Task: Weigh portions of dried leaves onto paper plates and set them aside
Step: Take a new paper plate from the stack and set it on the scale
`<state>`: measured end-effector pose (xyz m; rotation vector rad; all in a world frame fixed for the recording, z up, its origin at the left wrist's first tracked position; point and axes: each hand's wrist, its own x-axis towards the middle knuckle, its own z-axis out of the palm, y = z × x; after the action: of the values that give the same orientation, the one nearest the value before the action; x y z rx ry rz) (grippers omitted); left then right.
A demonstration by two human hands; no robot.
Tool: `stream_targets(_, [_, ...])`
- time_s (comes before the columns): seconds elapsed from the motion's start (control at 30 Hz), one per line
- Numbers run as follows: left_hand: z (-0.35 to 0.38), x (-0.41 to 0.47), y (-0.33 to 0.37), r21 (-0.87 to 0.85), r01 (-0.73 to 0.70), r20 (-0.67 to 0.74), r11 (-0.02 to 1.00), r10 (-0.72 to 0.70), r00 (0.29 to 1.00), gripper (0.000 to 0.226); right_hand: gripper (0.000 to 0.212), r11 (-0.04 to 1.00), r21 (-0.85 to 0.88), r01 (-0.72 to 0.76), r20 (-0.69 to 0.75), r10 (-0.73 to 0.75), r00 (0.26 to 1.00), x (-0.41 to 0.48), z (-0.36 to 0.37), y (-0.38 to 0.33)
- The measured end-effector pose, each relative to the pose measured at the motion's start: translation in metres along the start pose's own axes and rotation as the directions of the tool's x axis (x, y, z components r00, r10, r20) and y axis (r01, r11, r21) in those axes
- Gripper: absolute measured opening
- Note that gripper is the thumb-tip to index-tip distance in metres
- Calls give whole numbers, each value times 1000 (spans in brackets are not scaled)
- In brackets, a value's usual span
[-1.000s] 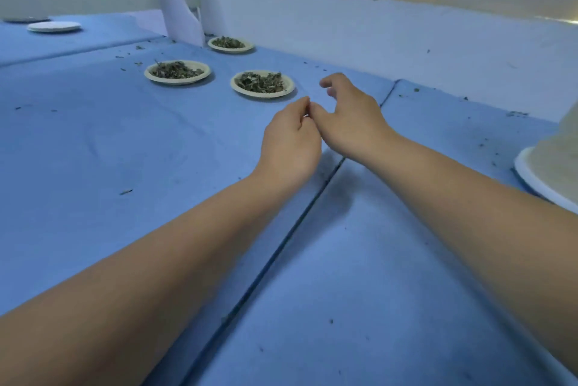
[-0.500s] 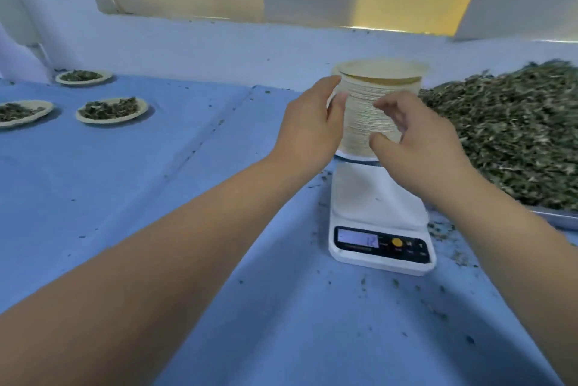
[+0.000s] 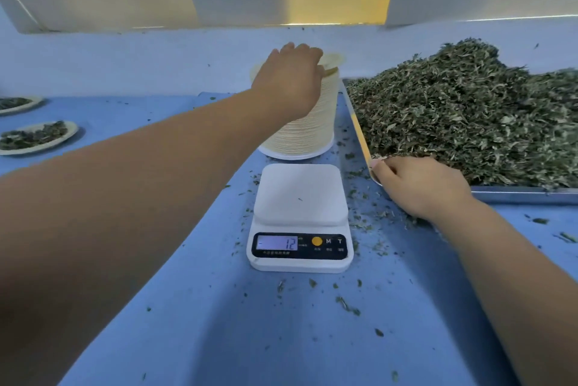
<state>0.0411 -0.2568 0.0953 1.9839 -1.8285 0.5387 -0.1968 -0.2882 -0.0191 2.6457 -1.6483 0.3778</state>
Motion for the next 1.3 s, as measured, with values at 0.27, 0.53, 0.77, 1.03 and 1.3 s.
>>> stream_targets(0.27, [0, 16, 8, 10, 83, 37, 996, -84, 996, 30, 58, 996, -16, 88, -142, -89, 986, -5, 5, -1])
stream_targets(0.53, [-17, -3, 6, 27, 54, -160, 998, -49, 986, 22, 53, 995, -23, 100, -212, -102, 972, -4, 11, -2])
stream_targets(0.77, [-8, -69, -3, -390, -108, -453, 914, -88, 887, 20, 51, 997, -28, 65, -211, -70, 975, -5, 9, -4])
stream_targets(1.03, [16, -157, -18, -503, -171, -478, 847, -109, 871, 22, 48, 999, 22, 41, -246, -35, 969, -7, 8, -4])
stream_targets(1.3, [46, -187, -39, -704, 95, -221, 703, -345, 912, 27, 21, 992, 123, 10, -113, 4, 994, 8, -1, -3])
